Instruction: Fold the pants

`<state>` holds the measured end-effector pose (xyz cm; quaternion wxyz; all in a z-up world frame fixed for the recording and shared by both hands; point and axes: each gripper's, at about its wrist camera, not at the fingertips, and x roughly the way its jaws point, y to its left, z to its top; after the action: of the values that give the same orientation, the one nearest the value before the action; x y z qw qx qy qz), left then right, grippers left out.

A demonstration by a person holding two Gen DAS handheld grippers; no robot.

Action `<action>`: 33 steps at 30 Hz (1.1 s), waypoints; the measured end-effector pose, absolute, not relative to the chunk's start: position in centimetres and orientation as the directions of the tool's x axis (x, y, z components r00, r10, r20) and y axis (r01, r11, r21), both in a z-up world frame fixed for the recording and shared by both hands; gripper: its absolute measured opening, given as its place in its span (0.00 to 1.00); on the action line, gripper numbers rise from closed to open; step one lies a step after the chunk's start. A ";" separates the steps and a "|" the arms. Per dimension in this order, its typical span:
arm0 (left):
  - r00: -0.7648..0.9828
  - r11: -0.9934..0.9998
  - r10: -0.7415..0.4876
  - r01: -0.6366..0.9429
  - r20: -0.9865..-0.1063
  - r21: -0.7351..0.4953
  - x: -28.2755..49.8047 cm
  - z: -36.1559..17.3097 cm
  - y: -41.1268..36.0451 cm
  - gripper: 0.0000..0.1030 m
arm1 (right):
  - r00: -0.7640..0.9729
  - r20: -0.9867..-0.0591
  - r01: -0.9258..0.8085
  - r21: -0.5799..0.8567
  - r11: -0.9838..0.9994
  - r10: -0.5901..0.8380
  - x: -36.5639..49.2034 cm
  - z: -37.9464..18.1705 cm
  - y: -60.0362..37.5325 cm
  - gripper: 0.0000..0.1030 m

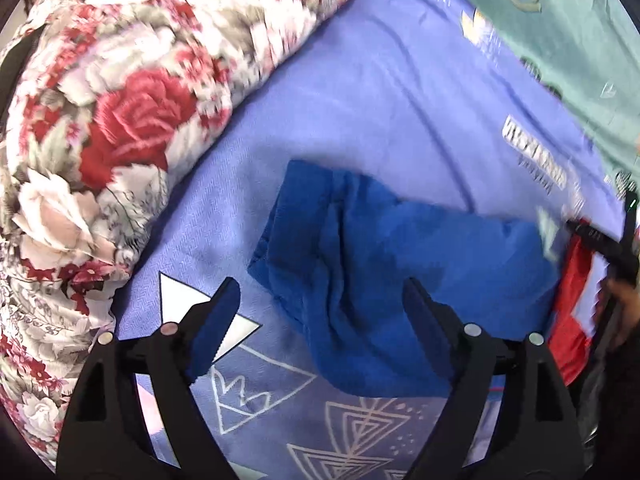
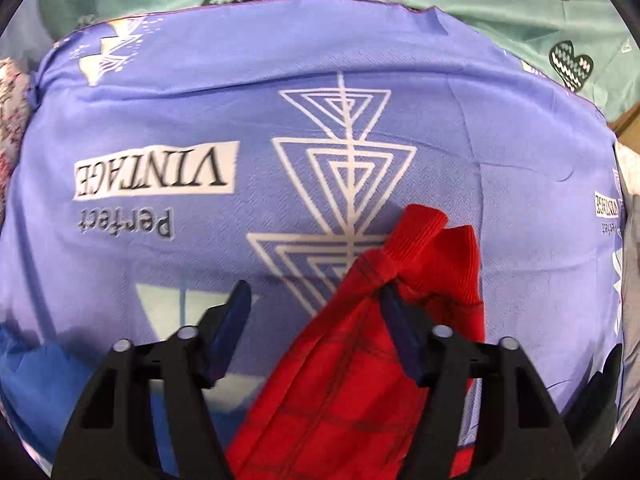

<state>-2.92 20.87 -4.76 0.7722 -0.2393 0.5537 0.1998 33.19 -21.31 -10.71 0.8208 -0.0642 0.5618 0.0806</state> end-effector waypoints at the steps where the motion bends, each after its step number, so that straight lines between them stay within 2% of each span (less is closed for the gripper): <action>1: 0.284 0.810 0.047 -0.572 -0.958 -0.129 -2.9 -5.3 20.9 0.82 | 0.340 -0.939 -0.183 -0.007 0.983 0.056 33.4 -11.0 -22.0 0.24; 2: 0.274 0.809 0.053 -0.576 -0.960 -0.120 -3.2 -5.6 21.1 0.82 | 0.326 -0.943 -0.165 0.018 0.986 0.072 33.4 -11.2 -22.8 0.07; 3: 0.265 0.799 0.061 -0.591 -0.962 -0.113 -3.7 -6.1 21.6 0.82 | 0.324 -0.940 -0.142 0.065 0.988 0.109 33.2 -11.0 -24.1 0.05; 7: 0.269 0.779 0.025 -0.609 -0.963 -0.150 -4.1 -7.3 22.3 0.84 | 0.403 -0.883 -0.101 0.220 0.970 0.242 31.1 -7.1 -29.2 0.03; 9: 0.266 0.786 0.029 -0.602 -0.964 -0.143 -3.9 -7.6 22.2 0.84 | 0.463 -0.821 -0.090 0.332 0.939 0.334 28.8 -3.9 -33.0 0.03; 14: 0.247 0.824 0.048 -0.558 -0.968 -0.101 -3.5 -7.7 21.9 0.84 | 0.556 -0.738 -0.072 0.414 0.907 0.381 21.5 1.3 -40.3 0.03; 18: 0.231 0.861 0.073 -0.506 -0.970 -0.056 -2.8 -7.7 21.4 0.86 | 0.522 -0.781 0.005 0.403 0.915 0.341 16.2 -1.0 -45.0 0.03; 23: 0.207 0.887 0.092 -0.462 -0.974 -0.014 -1.5 -8.1 20.6 0.87 | 0.388 -0.877 0.129 0.356 0.926 0.284 12.1 -9.2 -46.9 0.04; 26: 0.204 0.890 0.094 -0.455 -0.974 -0.010 -0.7 -8.3 20.1 0.87 | 0.352 -0.903 0.171 0.320 0.932 0.246 11.4 -11.3 -47.1 0.10; 30: 0.207 0.893 0.106 -0.449 -0.973 0.001 -0.2 -7.8 20.1 0.87 | 0.381 -0.897 0.134 0.293 0.947 0.224 11.2 -9.0 -46.5 0.21; 32: 0.211 0.889 0.104 -0.457 -0.972 -0.003 -0.8 -7.7 20.4 0.87 | 0.398 -0.893 0.112 0.274 0.955 0.209 11.6 -8.5 -45.8 0.35; 33: 0.215 0.885 0.104 -0.466 -0.971 -0.008 -1.0 -7.6 20.6 0.86 | 0.395 -0.896 0.121 0.268 0.956 0.202 11.8 -8.6 -45.8 0.35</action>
<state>-0.95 20.61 -7.62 0.7644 -0.1514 0.5983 0.1864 11.84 -45.78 -8.59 0.8221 0.1468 0.5495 0.0246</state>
